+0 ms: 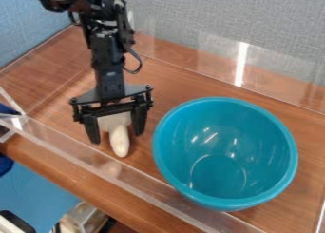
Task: Put the mushroom in the blue bowl
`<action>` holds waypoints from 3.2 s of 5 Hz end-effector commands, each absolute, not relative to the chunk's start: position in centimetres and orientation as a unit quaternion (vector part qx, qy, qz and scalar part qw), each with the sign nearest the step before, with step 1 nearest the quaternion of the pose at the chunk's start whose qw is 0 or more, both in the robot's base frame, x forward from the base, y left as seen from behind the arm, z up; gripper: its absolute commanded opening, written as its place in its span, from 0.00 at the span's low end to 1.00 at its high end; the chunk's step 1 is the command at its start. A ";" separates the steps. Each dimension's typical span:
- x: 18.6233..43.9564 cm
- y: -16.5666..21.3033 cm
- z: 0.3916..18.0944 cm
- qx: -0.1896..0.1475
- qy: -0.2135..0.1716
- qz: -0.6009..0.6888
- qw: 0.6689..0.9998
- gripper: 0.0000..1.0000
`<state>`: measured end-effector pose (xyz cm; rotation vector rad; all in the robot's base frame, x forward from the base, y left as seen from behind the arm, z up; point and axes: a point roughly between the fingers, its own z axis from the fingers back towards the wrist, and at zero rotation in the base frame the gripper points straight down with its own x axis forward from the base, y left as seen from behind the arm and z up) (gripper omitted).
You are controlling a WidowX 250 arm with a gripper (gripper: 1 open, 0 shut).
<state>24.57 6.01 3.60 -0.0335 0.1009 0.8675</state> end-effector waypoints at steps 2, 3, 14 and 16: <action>25.2 6.1 5.0 -0.017 0.022 0.424 0.905 1.00; 25.1 5.9 5.1 -0.015 0.021 0.422 0.906 1.00; 27.2 -7.8 13.8 -0.071 0.044 0.324 0.942 0.00; 28.1 -7.7 12.4 -0.055 0.031 0.373 0.926 0.00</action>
